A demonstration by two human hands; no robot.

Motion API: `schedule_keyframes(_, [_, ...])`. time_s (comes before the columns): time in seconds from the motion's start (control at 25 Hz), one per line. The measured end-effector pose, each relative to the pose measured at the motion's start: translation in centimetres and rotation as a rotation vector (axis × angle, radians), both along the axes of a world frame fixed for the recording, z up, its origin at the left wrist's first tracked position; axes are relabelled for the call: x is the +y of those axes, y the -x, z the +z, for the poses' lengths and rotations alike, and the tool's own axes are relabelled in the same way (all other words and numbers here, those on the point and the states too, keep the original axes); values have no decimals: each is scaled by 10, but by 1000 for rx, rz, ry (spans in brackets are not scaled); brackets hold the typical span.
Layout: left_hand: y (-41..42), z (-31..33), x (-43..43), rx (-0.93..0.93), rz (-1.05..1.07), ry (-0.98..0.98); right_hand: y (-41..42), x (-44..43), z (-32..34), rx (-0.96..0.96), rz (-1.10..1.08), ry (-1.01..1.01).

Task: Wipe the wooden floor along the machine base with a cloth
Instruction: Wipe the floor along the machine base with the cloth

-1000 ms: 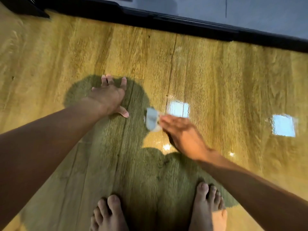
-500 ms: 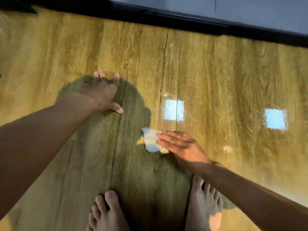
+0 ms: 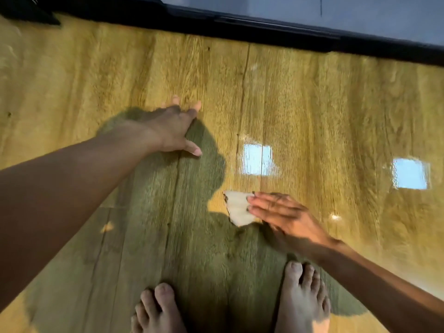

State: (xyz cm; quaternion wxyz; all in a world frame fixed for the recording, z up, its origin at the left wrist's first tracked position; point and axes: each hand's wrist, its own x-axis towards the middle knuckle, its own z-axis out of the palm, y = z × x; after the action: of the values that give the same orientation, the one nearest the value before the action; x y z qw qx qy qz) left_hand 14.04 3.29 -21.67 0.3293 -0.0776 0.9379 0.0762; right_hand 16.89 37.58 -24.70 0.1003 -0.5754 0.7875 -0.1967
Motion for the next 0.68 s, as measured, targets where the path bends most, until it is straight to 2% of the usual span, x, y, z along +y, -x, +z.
schedule_keyframes(0.12, [7, -3, 11, -66, -86, 128, 19, 3, 6, 5, 131, 36])
schedule_keyframes(0.24, [16, -2, 20, -93, -85, 165, 81, -45, 2, 49, -169, 5])
schedule_keyframes(0.32, [18, 1, 21, -116, -59, 159, 95, -65, 1, 38, -317, 5])
schedule_keyframes(0.4, [18, 4, 21, -129, -72, 172, 77, -56, -3, 21, -299, 24])
schedule_keyframes(0.48, [23, 4, 23, -158, -79, 168, 54, -36, -2, 25, -153, 15])
schedule_keyframes(0.56, [33, 5, 26, -158, -83, 137, 68, -34, 0, 17, -59, -9])
schedule_keyframes(0.68, [42, 7, 23, -45, -138, 148, 139, -79, 1, 17, -243, -19])
